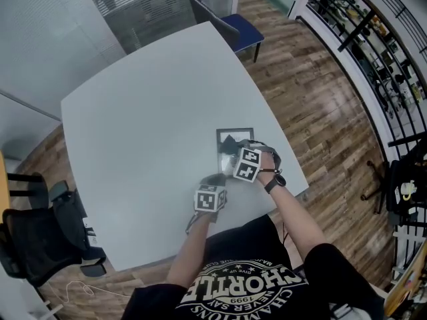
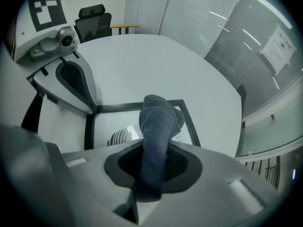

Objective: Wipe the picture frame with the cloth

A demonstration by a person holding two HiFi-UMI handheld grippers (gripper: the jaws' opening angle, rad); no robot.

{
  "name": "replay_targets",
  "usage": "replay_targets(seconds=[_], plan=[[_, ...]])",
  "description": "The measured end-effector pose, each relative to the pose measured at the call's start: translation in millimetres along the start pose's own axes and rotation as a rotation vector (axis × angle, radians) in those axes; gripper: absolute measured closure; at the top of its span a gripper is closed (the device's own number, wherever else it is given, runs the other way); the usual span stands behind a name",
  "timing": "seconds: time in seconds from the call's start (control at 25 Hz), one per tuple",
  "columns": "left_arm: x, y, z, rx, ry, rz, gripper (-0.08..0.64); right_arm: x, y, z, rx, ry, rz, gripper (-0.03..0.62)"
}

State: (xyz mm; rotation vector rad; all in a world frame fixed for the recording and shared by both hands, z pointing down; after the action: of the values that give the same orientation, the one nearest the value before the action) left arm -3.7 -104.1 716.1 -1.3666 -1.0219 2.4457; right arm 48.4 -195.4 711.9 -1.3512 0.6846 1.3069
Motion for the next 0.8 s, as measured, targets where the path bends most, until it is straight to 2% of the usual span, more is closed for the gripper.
replay_targets(seconds=[0.16, 0.24, 0.36, 0.56, 0.68, 0.8], plan=[[-1, -1, 1, 0.001, 0.000, -0.003, 0.566, 5, -29, -10, -0.009, -0.042, 0.060, 0.515], [-1, -1, 1, -0.001, 0.001, -0.004, 0.566, 8, -38, -14, -0.045, -0.048, 0.061, 0.515], [0, -1, 0, -0.001, 0.002, -0.002, 0.566, 13, -42, -18, -0.110, -0.049, 0.048, 0.515], [1, -1, -1, -0.001, -0.001, -0.004, 0.566, 11, -41, -17, -0.138, -0.052, 0.053, 0.515], [1, -1, 1, 0.004, -0.002, -0.011, 0.566, 16, -22, -10, -0.171, 0.011, -0.011, 0.515], [1, -1, 2, 0.029, -0.015, -0.019, 0.567, 22, 7, 3, -0.155, 0.092, -0.095, 0.515]])
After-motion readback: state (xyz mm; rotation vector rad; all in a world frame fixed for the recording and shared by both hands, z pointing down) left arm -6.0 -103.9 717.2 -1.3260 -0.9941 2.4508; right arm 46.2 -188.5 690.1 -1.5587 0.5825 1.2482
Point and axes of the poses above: the fingertips, and each gripper's own axes: x backward along the fingers, z to its left, y out of its top, the point moved 2 cm from there along x, backward along the fingers, and after that the axes turned 9 degrees about -x, right-handed, at the moved point
